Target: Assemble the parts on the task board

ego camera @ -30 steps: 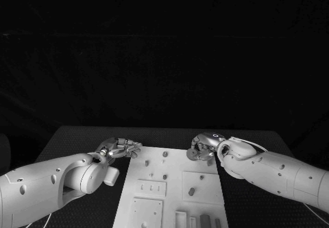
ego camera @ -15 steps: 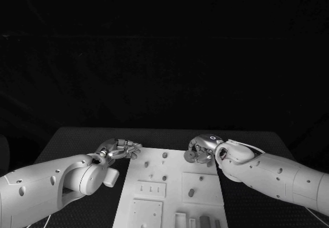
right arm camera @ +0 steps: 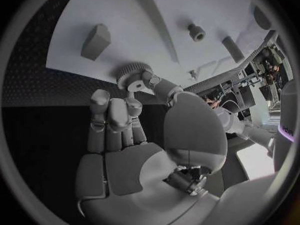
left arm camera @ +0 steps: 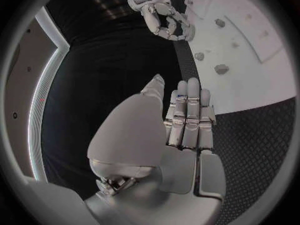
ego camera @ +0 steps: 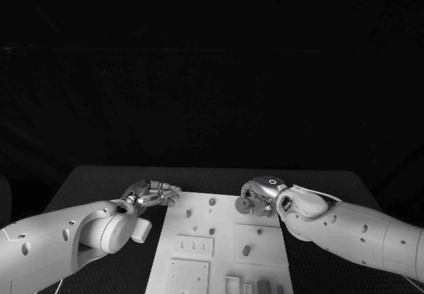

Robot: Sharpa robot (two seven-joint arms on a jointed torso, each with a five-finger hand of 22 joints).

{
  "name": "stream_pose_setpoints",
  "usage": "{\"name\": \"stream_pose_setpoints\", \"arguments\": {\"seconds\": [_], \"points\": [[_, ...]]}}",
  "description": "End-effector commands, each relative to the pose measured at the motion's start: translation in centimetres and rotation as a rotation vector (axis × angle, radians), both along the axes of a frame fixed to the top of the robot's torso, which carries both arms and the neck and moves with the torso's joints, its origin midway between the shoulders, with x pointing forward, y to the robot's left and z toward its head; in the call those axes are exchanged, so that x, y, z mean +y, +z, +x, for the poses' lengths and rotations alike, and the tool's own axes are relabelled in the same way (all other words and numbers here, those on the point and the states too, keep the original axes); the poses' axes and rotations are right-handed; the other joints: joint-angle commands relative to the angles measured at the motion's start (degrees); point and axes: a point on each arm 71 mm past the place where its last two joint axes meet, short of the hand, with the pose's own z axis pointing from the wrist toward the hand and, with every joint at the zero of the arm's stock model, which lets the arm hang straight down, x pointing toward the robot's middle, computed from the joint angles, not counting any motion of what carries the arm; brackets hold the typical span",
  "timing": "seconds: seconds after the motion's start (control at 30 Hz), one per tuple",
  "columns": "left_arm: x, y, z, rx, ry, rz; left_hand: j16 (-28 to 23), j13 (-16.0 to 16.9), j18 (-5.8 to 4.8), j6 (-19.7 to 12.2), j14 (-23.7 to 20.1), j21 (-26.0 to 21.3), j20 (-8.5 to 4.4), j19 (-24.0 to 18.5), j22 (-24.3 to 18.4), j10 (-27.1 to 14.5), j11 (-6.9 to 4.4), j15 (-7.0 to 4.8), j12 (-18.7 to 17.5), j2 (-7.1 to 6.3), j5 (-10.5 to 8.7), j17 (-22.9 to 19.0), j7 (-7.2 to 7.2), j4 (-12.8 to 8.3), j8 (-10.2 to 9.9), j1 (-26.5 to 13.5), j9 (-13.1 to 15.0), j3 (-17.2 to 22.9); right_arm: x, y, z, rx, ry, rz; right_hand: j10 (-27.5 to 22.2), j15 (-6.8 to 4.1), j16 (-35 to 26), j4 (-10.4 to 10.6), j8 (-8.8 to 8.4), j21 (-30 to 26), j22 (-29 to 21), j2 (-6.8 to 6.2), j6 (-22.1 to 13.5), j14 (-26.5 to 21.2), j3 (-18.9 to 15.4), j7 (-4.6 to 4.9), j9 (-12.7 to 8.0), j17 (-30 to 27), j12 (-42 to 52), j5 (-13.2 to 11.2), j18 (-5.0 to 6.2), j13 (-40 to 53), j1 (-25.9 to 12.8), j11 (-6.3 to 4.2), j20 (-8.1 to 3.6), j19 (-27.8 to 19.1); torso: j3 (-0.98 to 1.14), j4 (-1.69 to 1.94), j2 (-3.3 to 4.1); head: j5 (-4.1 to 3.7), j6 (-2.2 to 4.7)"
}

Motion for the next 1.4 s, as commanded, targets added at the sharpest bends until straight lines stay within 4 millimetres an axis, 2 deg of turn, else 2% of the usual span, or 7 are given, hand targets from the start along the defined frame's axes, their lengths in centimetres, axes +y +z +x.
{"name": "stream_pose_setpoints", "arguments": {"seconds": [0.03,0.37,0.73,0.9,1.1,1.2,1.4], "points": [[-0.1,0.2,0.0,-0.013,-0.009,-0.005,0.3,0.1,-0.39,-0.1,-0.4,0.2,-0.20,0.1,0.0,0.1,0.30,0.10,-0.3,-0.04,-0.33,-0.1,0.44,0.0,-0.2,0.5,0.1,-0.2,0.7,1.1,-0.3,-0.082,0.010,-0.023,0.4,0.02,0.4,0.2,-0.18,0.4,0.7,-0.70,7.1,0.5,0.4,0.72,0.9,0.1,0.2,-0.4,2.59,-0.1,-0.3,-0.05,-0.14,0.5,-0.08,0.09,-0.07,0.01,0.06],[0.2,0.2,-0.1,-0.017,-0.001,-0.003,0.4,0.1,-0.37,0.0,-0.4,0.2,-0.21,0.1,0.0,0.1,0.30,0.09,-0.3,-0.05,-0.32,-0.1,0.43,0.0,-0.3,0.6,0.1,-0.2,3.8,2.4,-1.9,-0.200,0.084,-0.043,0.7,0.11,0.0,1.6,-0.61,0.6,0.7,-2.36,7.4,0.4,1.0,0.74,0.8,-0.3,0.0,-2.1,2.59,-0.5,-0.7,-0.01,-0.14,0.8,-0.05,0.13,0.00,0.23,0.28],[0.1,0.2,-0.1,-0.017,-0.002,-0.003,0.4,0.1,-0.37,0.0,-0.4,0.2,-0.21,0.1,0.0,0.1,0.30,0.09,-0.3,-0.05,-0.32,-0.1,0.43,0.0,-0.3,0.6,0.1,-0.3,7.2,2.7,-2.5,-0.236,0.136,-0.025,1.0,0.11,0.0,1.8,-0.64,0.7,0.7,-2.66,7.5,0.4,1.3,0.69,0.9,-0.4,0.0,-2.3,2.59,-0.5,-0.5,-0.06,-0.18,1.0,-0.10,0.21,0.05,0.44,0.19],[0.1,0.2,0.0,-0.017,-0.002,-0.003,0.4,0.1,-0.37,0.0,-0.4,0.2,-0.21,0.1,0.0,0.1,0.31,0.09,-0.4,-0.05,-0.33,-0.1,0.43,0.0,-0.3,0.7,0.1,-0.3,8.4,1.9,-2.8,-0.229,0.165,-0.045,1.1,0.11,-0.2,1.7,-0.69,0.8,0.7,-2.77,7.5,0.3,1.3,0.69,0.8,-0.6,0.0,-2.3,2.59,-0.6,-0.5,-0.06,-0.18,1.0,-0.02,0.23,0.04,0.69,0.10],[0.0,0.2,0.0,-0.017,-0.003,-0.003,0.4,0.1,-0.37,0.0,-0.4,0.2,-0.20,0.1,0.0,0.1,0.31,0.10,-0.4,-0.05,-0.33,-0.1,0.43,0.0,-0.3,0.7,0.1,-0.3,9.8,1.0,-3.0,-0.226,0.192,-0.063,1.1,0.12,-0.2,1.6,-0.76,0.8,0.7,-2.78,7.4,0.3,1.3,0.71,0.8,-0.6,0.0,-2.4,2.59,-0.6,-0.5,-0.04,-0.19,1.0,-0.04,0.31,0.08,0.77,-0.01],[0.0,0.2,0.0,-0.017,-0.004,-0.003,0.4,0.1,-0.38,0.0,-0.4,0.2,-0.20,0.1,0.0,0.1,0.31,0.10,-0.4,-0.04,-0.33,-0.1,0.43,0.0,-0.3,0.7,0.2,-0.3,10.1,0.4,-3.1,-0.223,0.206,-0.080,1.2,0.12,-0.2,1.6,-0.79,0.8,0.7,-2.78,7.4,0.3,1.3,0.72,0.8,-0.6,0.0,-2.3,2.59,-0.6,-0.5,-0.03,-0.19,1.1,0.00,0.21,0.07,0.88,-0.27],[-0.1,0.2,0.1,-0.015,-0.006,-0.003,0.4,0.2,-0.38,0.0,-0.4,0.2,-0.19,0.1,0.0,0.1,0.31,0.10,-0.4,-0.03,-0.34,-0.1,0.43,0.0,-0.3,0.7,0.2,-0.3,10.6,-0.3,-3.1,-0.227,0.219,-0.102,1.2,0.13,-0.2,1.5,-0.81,0.8,0.7,-2.77,7.4,0.4,1.3,0.72,0.8,-0.6,0.0,-2.3,2.59,-0.7,-0.4,-0.03,-0.19,1.1,0.00,0.12,0.09,0.90,-0.35]]}}
